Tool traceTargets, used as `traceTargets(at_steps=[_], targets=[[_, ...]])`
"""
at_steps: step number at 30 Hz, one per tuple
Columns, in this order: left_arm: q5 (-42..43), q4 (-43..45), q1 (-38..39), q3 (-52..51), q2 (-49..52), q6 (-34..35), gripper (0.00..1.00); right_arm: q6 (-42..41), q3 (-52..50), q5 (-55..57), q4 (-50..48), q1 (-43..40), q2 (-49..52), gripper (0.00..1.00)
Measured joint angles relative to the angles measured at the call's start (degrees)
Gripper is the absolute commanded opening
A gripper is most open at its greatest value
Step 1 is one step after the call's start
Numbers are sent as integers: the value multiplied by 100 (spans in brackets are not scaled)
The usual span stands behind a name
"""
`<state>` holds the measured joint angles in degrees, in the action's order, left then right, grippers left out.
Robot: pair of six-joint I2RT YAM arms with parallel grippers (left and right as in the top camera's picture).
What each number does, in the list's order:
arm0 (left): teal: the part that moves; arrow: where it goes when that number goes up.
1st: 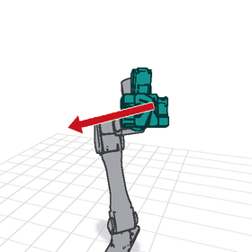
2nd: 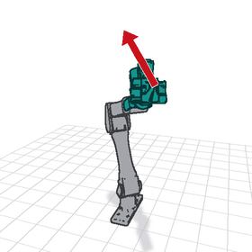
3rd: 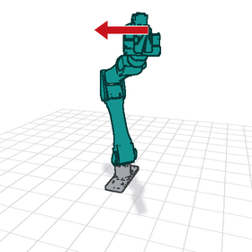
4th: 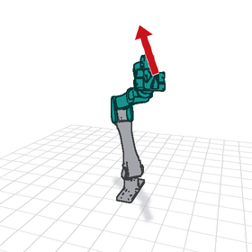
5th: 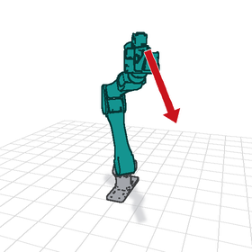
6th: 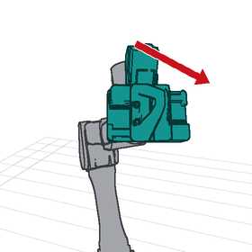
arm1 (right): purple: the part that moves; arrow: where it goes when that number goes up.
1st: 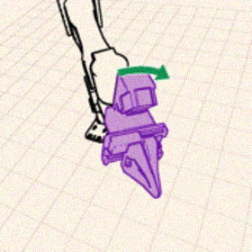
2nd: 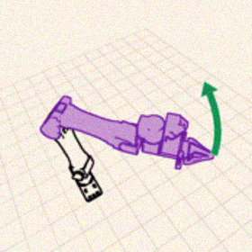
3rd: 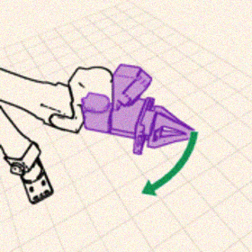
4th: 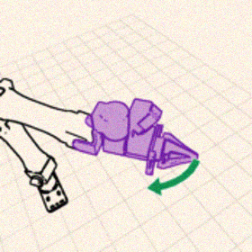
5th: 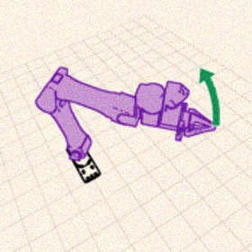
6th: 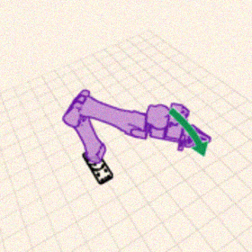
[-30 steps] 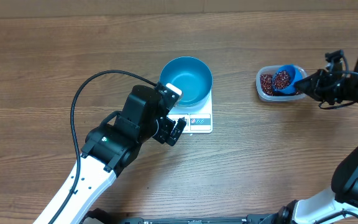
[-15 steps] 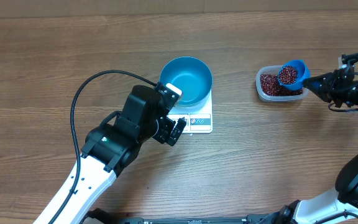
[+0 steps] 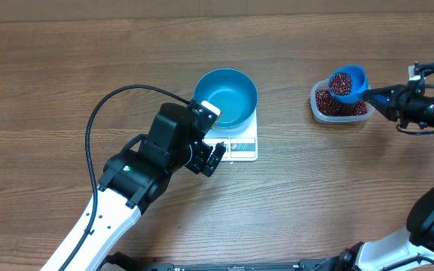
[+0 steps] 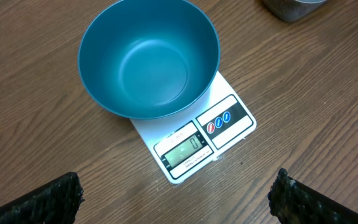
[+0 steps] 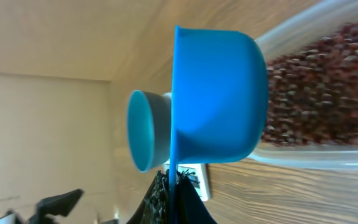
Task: Scoop item into bowl and weigh 150g on scale
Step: 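Lift the filled scoop out of the tub with the right gripper, then carry the scoop with the right gripper over the teal bowl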
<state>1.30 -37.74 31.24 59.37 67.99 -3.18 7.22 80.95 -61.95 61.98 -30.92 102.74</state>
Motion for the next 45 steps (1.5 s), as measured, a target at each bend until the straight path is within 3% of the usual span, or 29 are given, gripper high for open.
traceTargets(at_steps=[10, 21, 35, 45], targets=[[0, 0, 0, 0, 0, 0, 100, -197, 474, -367, 20, 341, -2, 4], [0, 2, 0, 0, 0, 0, 100, -417, 1071, -350, -192, 1469, -42, 4], [0, 0, 0, 0, 0, 0, 100, -920, 1126, 1364, -994, 3471, -66, 4], [0, 0, 0, 0, 0, 0, 100, -920, 1126, 3073, -1158, 4317, -66, 4]])
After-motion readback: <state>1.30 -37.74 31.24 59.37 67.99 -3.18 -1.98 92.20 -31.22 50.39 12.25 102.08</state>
